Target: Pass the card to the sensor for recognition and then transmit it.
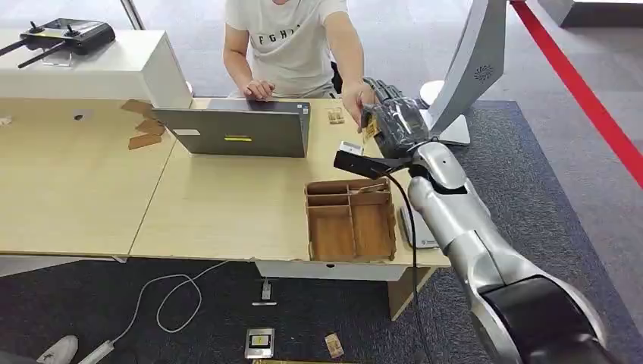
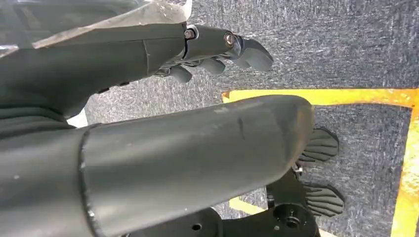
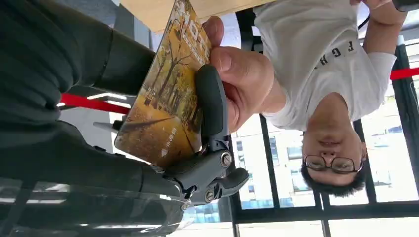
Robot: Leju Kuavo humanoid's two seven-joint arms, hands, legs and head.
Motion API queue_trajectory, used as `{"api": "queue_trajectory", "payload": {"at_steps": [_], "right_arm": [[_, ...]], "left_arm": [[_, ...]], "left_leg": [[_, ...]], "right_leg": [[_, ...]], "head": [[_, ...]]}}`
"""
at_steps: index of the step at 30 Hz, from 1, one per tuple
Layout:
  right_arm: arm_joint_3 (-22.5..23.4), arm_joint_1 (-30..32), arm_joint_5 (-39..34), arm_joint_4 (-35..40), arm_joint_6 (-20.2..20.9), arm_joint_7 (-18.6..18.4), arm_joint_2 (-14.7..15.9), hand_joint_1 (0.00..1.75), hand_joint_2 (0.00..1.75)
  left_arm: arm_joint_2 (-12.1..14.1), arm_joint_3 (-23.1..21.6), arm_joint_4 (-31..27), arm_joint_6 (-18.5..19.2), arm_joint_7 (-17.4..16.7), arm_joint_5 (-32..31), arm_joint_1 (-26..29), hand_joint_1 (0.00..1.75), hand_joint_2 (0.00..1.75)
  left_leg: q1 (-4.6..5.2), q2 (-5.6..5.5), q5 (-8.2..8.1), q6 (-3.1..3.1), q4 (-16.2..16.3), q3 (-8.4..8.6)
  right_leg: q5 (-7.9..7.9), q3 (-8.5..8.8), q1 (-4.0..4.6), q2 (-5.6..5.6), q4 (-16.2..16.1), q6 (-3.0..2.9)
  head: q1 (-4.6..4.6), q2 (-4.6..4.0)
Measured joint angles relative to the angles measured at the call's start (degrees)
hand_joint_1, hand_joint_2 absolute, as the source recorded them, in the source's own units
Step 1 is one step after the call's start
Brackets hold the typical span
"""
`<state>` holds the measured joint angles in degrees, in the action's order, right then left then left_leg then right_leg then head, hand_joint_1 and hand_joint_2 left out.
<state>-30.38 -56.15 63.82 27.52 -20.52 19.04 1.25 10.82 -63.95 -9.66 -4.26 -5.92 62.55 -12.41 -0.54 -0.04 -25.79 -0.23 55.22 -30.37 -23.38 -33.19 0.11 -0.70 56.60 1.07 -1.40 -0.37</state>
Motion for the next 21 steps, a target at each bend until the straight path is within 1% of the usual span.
{"api": "queue_trajectory", "payload": {"at_steps": [11,12,13,14,15,18,21], "right_arm": [[-0.22,0.68,-0.57,-0.63,-2.06,0.42,-0.35,1.75,1.75],[-0.22,0.68,-0.59,-0.72,-2.06,0.44,-0.39,0.07,1.75],[-0.24,0.67,-0.57,-0.87,-2.06,0.44,-0.46,0.0,1.75],[-0.31,0.72,-0.61,-0.94,-2.08,0.44,-0.5,0.0,1.75],[-0.46,0.78,-0.63,-0.94,-2.14,0.44,-0.55,0.0,0.0],[-0.92,0.82,-0.55,-0.96,-2.52,1.25,-0.7,0.0,0.0],[-1.66,0.81,0.94,-1.07,-2.8,0.33,-0.72,0.0,0.0]], "left_arm": [[0.0,-0.02,0.02,-0.2,0.0,0.28,0.05,0.0,0.0],[0.0,-0.02,0.02,-0.2,0.02,0.31,0.05,0.0,0.0],[0.0,-0.02,0.0,-0.22,0.04,0.31,0.05,0.0,0.0],[0.0,-0.02,0.02,-0.26,0.07,0.33,0.06,0.0,0.0],[0.0,-0.02,0.02,-0.37,0.11,0.35,0.08,0.0,0.0],[0.0,-0.02,0.0,-0.37,0.2,0.24,0.06,0.0,0.0],[0.0,-0.02,0.02,-0.37,0.33,0.26,0.15,0.0,0.0]], "left_leg": [[0.0,-0.01,-0.01,0.0,0.0,-0.05],[0.0,0.0,-0.01,0.0,0.0,-0.05],[0.0,-0.01,-0.01,0.0,0.0,-0.06],[0.0,-0.01,-0.01,0.0,0.0,-0.06],[0.0,0.0,-0.01,0.0,0.0,-0.05],[0.0,0.02,-0.01,0.0,0.0,-0.04],[0.0,0.01,-0.01,0.0,0.0,-0.04]], "right_leg": [[-0.02,-0.04,0.0,0.0,0.0,0.01],[-0.02,-0.05,0.0,0.0,0.0,0.01],[-0.03,-0.05,0.0,0.0,0.0,0.01],[-0.03,-0.05,0.0,0.0,0.0,0.01],[-0.03,-0.06,0.0,0.0,0.0,0.01],[-0.02,-0.06,0.0,0.02,0.0,0.01],[-0.02,-0.05,0.0,0.02,0.0,0.0]], "head": [[0.0,0.0],[-0.02,0.0],[0.0,0.0],[-0.02,0.0],[0.0,0.0],[-0.02,0.0],[0.0,0.0]]}}
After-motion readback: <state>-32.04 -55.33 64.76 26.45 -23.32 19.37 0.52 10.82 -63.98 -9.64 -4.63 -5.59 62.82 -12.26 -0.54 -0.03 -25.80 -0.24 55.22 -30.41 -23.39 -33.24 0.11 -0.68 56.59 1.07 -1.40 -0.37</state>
